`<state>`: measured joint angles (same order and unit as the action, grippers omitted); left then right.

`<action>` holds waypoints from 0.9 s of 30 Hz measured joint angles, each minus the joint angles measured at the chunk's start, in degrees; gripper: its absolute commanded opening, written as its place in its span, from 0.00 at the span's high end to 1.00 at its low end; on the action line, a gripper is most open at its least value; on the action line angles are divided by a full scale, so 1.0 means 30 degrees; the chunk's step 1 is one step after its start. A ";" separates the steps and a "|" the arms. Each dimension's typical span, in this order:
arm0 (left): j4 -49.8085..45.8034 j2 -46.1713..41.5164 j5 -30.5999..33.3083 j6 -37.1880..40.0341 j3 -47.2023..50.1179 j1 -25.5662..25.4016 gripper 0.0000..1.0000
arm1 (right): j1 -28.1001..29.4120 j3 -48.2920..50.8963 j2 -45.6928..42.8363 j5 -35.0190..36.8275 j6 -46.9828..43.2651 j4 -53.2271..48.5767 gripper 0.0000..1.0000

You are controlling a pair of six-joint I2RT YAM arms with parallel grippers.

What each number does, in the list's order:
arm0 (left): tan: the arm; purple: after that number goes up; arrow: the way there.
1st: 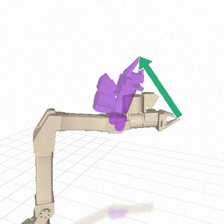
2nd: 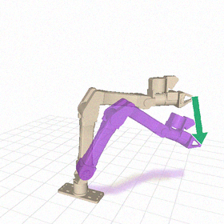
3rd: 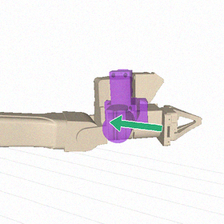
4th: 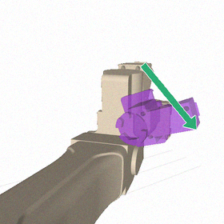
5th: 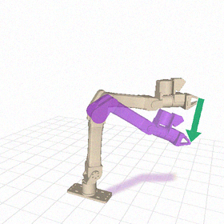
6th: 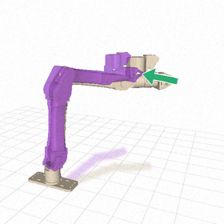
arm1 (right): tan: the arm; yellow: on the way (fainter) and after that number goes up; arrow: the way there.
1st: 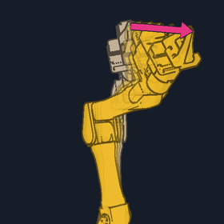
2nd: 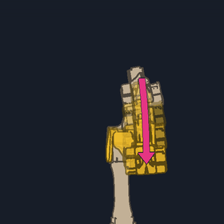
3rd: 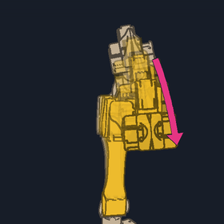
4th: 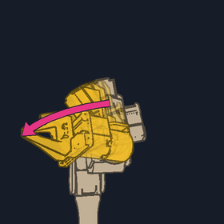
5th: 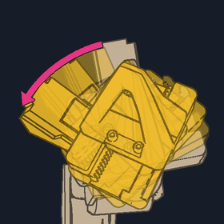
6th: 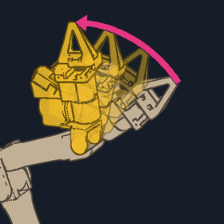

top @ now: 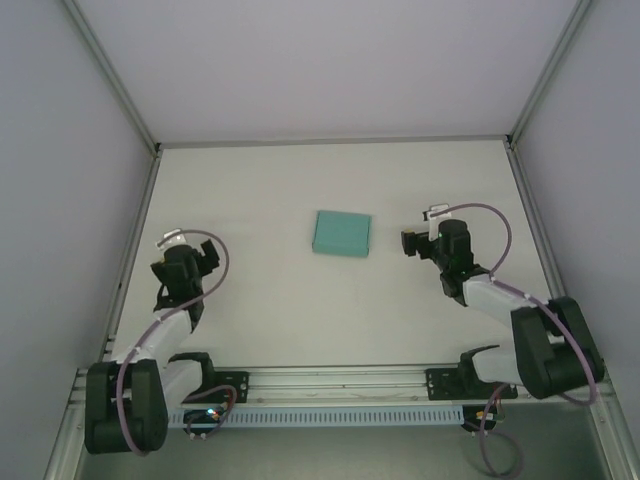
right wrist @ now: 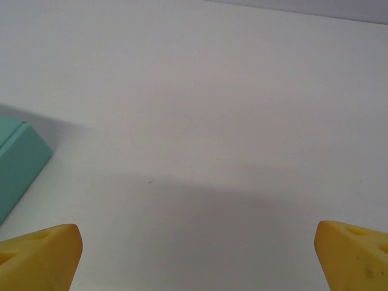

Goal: Assemble paper box

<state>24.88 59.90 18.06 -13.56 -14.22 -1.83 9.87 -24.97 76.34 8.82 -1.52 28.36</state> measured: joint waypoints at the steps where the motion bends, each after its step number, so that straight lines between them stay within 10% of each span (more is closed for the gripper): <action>1: 0.1151 0.0510 0.0015 0.0233 0.0386 0.0000 0.00 | -0.0036 0.0146 0.0495 0.0284 -0.0066 0.0860 0.00; 10: 0.5319 0.4575 -0.2062 0.1107 -0.0299 0.0882 0.00 | -0.2448 0.1064 0.3745 -0.0160 0.0466 0.6477 0.00; 27: 0.7599 0.4364 -0.3424 0.1100 0.0255 0.1406 0.00 | -0.3206 0.0947 0.3934 -0.1676 0.1093 0.7271 0.00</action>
<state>47.68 72.99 7.79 -10.26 -13.45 2.39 0.25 -22.13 88.14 3.79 1.76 50.17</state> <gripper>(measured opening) 0.997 0.996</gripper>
